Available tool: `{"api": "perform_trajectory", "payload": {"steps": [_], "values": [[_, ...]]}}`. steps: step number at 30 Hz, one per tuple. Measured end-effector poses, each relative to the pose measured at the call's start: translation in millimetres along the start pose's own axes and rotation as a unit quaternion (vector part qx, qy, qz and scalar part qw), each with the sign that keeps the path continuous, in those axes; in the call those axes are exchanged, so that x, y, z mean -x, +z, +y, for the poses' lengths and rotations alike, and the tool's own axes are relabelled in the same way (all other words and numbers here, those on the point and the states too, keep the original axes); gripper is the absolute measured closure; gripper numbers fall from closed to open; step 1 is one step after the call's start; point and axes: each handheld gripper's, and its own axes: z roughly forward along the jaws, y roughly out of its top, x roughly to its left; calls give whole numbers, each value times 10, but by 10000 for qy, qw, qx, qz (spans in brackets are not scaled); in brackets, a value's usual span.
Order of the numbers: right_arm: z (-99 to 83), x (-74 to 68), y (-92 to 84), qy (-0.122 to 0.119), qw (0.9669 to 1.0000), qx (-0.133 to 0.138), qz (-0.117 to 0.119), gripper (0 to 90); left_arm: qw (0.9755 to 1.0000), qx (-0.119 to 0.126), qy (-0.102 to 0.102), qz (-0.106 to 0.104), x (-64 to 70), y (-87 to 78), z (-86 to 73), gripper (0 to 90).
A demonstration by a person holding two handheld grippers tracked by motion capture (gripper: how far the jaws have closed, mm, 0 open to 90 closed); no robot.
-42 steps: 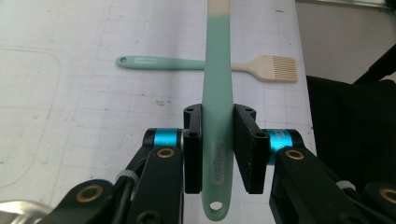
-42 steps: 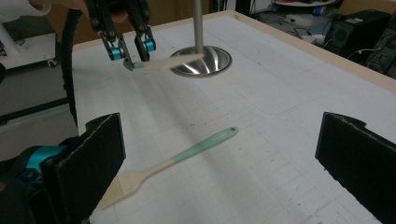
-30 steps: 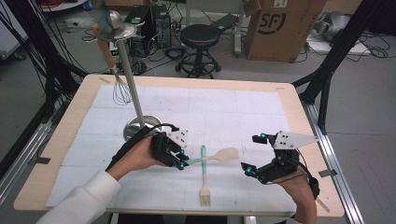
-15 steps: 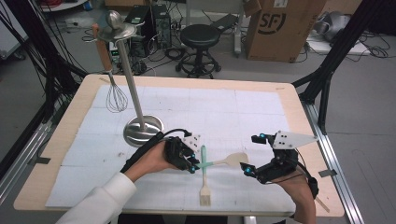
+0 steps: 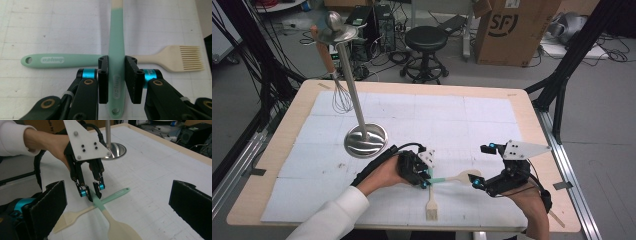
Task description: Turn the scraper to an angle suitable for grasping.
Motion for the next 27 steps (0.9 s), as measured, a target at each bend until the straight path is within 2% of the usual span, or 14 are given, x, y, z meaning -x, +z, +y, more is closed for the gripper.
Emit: {"api": "perform_trajectory", "payload": {"steps": [4, 7, 9, 13, 15, 17, 19, 20, 21, 23, 27], "values": [[2, -5, 1, 6, 10000, -16, -2, 0, 10000, -52, 71, 23, 0, 27, 14, 742], [-3, -1, -1, 14, 10000, -17, -8, 0, 10000, -56, -45, 17, -1, 40, 9, 736], [-6, 0, -2, 0, 10000, -17, -14, 0, 9999, 89, -82, 30, 7, 15, 15, 717], [-19, 6, -5, 31, 10000, 1, -14, 0, 9993, 299, -222, 26, 20, -84, 10, 519], [-28, 8, -10, 40, 10000, -22, -20, 0, 9993, 312, -216, 70, 39, -168, -3, 439], [-34, 12, -14, 48, 10000, -29, -33, 0, 9988, 429, -211, 89, 72, -259, -27, 368], [-37, 11, -16, 55, 10000, -25, -38, 0, 9982, 579, -144, -69, 118, -379, -83, 301], [-37, 14, -16, 37, 10000, -17, -51, 0, 9977, 616, -175, -212, 139, -427, -115, 260], [-35, 12, -17, 28, 10000, -14, -57, 0, 9976, 618, -180, -260, 160, -470, -147, 203], [-32, 7, -16, 23, 10000, -14, -58, 0, 9979, 626, -128, -125, 202, -557, -202, 127], [-14, -6, -4, -50, 10000, 43, -34, 0, 9953, 946, -179, 74, 276, -775, -354, 54]]}}
